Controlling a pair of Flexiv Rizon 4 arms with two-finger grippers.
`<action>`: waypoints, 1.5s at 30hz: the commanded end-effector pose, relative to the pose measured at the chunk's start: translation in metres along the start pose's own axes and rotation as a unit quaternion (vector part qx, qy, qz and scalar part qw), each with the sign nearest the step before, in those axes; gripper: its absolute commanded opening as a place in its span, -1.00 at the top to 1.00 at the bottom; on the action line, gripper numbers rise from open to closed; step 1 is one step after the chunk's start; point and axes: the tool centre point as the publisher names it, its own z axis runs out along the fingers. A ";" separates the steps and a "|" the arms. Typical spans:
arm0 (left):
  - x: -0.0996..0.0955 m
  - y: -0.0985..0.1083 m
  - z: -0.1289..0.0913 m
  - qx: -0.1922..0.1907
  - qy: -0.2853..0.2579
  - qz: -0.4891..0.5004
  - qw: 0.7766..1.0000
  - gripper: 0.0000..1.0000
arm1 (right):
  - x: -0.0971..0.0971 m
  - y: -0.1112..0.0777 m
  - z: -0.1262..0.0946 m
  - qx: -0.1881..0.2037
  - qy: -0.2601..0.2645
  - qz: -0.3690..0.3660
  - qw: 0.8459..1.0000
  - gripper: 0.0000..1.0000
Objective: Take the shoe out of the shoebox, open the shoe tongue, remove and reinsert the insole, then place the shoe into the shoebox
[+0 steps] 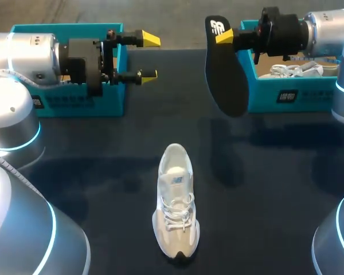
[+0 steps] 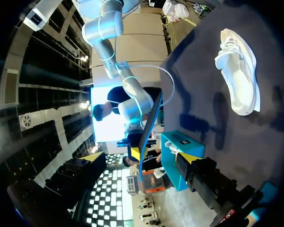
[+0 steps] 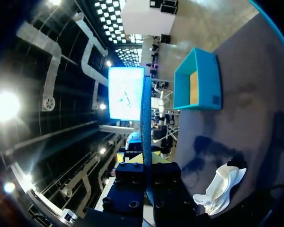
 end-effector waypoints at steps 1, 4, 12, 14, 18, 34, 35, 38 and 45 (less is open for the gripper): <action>0.001 -0.001 0.002 -0.002 0.000 0.001 1.000 -1.00 | 0.000 -0.001 0.000 -0.001 -0.001 0.000 1.000 1.00; 0.001 -0.001 0.002 -0.002 0.000 0.001 1.000 -1.00 | 0.000 -0.001 0.000 -0.001 -0.001 0.000 1.000 1.00; 0.001 -0.001 0.002 -0.002 0.000 0.001 1.000 -1.00 | -0.001 0.004 0.003 -0.003 0.002 0.024 1.000 1.00; 0.001 -0.001 0.002 -0.002 0.000 0.001 1.000 -1.00 | -0.003 0.005 0.004 -0.006 0.005 0.038 0.999 1.00; 0.001 -0.001 0.002 -0.002 0.000 0.001 1.000 -1.00 | -0.009 0.004 0.004 -0.018 0.006 0.058 0.998 1.00; 0.001 -0.001 0.002 -0.002 0.000 0.001 1.000 -1.00 | -0.021 0.022 0.012 -0.042 -0.010 0.112 0.993 1.00; 0.001 -0.001 0.002 -0.002 0.000 0.001 1.000 -1.00 | -0.021 0.022 0.012 -0.042 -0.010 0.112 0.993 1.00; 0.001 -0.001 0.002 -0.002 0.000 0.001 1.000 -1.00 | -0.021 0.022 0.012 -0.042 -0.010 0.112 0.993 1.00; 0.001 -0.001 0.002 -0.002 0.000 0.001 1.000 -1.00 | -0.021 0.022 0.012 -0.042 -0.010 0.112 0.993 1.00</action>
